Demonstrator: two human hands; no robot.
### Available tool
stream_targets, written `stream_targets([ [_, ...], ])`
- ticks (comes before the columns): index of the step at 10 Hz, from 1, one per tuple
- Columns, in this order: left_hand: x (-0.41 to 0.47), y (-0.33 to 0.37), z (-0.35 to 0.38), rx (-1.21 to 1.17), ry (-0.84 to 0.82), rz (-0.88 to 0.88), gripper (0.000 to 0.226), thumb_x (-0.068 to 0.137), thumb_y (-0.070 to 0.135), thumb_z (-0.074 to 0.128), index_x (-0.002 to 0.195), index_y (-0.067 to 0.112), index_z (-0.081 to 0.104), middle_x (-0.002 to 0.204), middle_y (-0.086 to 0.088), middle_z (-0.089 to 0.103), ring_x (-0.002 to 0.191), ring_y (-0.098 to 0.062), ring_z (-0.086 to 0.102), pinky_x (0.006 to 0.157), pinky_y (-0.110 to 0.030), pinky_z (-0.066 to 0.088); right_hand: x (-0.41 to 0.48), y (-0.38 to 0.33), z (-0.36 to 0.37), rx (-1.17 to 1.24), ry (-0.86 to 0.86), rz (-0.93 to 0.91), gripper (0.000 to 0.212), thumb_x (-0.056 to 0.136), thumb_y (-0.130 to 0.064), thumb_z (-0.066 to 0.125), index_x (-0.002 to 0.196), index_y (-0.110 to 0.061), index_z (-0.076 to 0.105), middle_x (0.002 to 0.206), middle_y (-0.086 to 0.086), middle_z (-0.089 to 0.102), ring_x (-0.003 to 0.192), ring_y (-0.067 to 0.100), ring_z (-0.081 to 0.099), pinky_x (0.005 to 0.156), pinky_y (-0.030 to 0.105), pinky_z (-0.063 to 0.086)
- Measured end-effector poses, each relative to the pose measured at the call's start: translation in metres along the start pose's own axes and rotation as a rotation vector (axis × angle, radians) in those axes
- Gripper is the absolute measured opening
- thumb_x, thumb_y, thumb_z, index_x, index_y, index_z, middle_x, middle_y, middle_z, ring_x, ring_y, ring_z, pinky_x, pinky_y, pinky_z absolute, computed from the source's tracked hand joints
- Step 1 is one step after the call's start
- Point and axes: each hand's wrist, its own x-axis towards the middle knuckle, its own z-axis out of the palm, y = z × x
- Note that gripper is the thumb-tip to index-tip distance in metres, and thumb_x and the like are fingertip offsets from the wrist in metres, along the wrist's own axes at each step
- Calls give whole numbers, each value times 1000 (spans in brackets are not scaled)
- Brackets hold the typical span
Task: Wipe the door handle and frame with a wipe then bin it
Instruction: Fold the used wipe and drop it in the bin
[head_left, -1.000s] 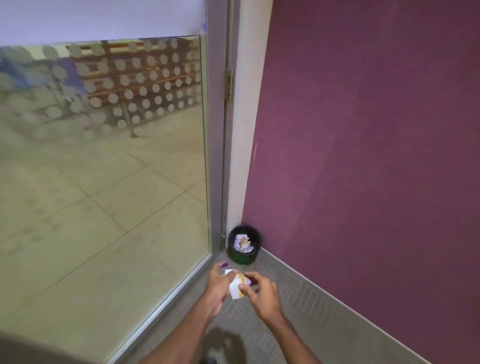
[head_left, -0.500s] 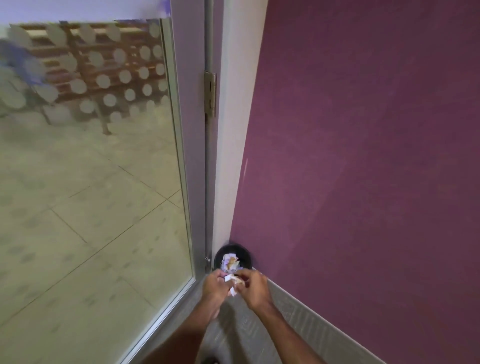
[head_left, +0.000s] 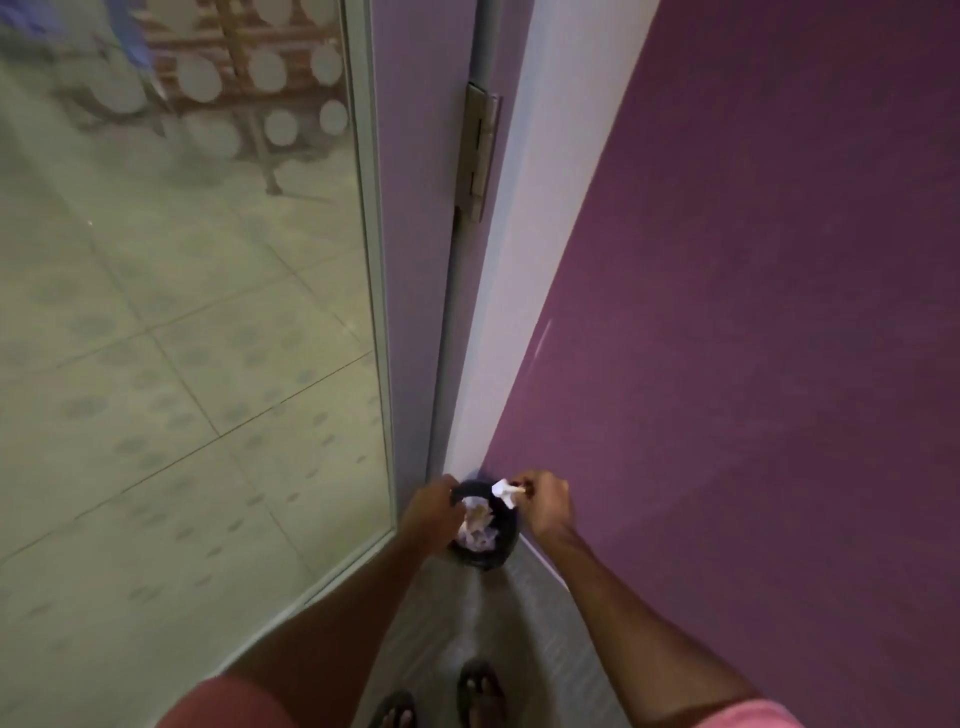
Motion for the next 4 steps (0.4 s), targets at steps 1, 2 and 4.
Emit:
stream_targets([
  [1, 29, 5, 6, 100, 28, -69, 34, 96, 23, 53, 126, 9, 59, 125, -14, 63, 115, -31, 59, 97, -39, 49, 41, 11, 0, -81, -65, -23, 14, 82, -3, 60, 84, -2, 74, 84, 14, 73, 73, 11, 57, 53, 14, 34],
  [2, 45, 8, 11, 108, 18, -110, 33, 97, 23, 52, 125, 7, 61, 126, -15, 63, 116, -32, 59, 98, -41, 49, 61, 16, 2, -118, -99, -103, 16, 87, -7, 60, 92, -4, 75, 86, 11, 71, 75, 14, 57, 62, 18, 37],
  [4, 64, 12, 22, 81, 40, -180, 30, 96, 20, 54, 121, 5, 63, 125, -19, 63, 118, -34, 58, 98, -41, 48, 88, 36, 9, -104, -127, -148, 26, 93, -9, 56, 116, -4, 68, 114, 16, 69, 106, 28, 63, 92, 35, 51],
])
